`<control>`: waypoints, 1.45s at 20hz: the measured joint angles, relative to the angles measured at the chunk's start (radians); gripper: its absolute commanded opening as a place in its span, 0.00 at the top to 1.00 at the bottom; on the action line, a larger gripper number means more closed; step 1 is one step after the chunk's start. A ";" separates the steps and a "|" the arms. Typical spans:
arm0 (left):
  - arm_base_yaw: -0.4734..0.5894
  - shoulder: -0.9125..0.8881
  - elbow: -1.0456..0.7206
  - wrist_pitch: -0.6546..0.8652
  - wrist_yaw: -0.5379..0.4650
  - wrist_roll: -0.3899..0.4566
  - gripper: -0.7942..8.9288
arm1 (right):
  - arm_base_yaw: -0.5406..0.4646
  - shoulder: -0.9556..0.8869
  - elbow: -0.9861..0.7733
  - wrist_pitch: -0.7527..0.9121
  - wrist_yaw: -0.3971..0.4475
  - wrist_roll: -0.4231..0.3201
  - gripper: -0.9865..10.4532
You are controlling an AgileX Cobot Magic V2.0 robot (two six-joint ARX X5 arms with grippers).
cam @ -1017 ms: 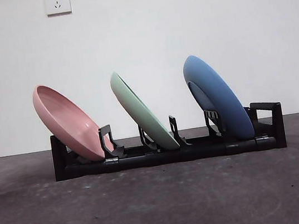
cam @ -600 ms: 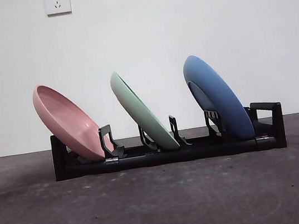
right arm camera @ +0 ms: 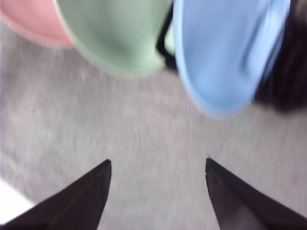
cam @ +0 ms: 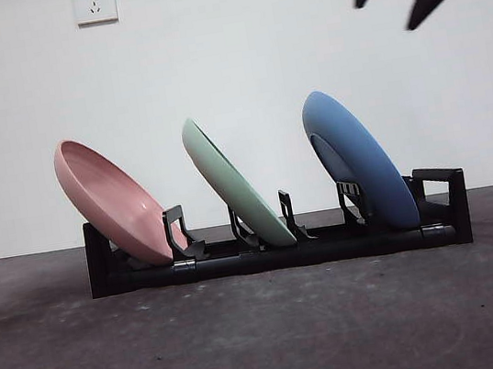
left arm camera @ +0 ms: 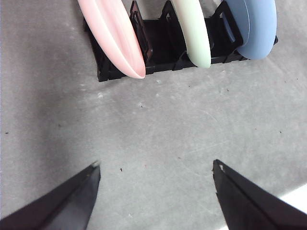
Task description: Place the plate
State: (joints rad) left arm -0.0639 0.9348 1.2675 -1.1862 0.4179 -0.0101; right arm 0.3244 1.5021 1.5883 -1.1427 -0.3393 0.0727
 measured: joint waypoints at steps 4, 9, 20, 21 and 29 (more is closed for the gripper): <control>0.000 0.000 0.000 0.000 0.000 0.000 0.53 | 0.016 0.159 0.165 0.028 0.000 -0.013 0.64; 0.000 0.000 0.000 0.000 0.000 0.000 0.53 | 0.025 0.319 0.253 0.095 0.000 -0.012 0.64; 0.000 0.000 0.000 0.000 0.000 0.003 0.53 | 0.035 0.393 0.253 0.194 0.027 0.008 0.88; 0.000 0.000 0.000 0.000 0.000 0.003 0.53 | 0.034 0.393 0.253 0.193 0.029 0.009 0.89; 0.000 0.000 0.000 0.000 0.000 0.011 0.53 | 0.034 0.389 0.264 0.151 -0.001 0.022 0.90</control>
State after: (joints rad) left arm -0.0639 0.9348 1.2675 -1.1862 0.4179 0.0006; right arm 0.3580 1.8908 1.8519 -0.9913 -0.3401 0.0948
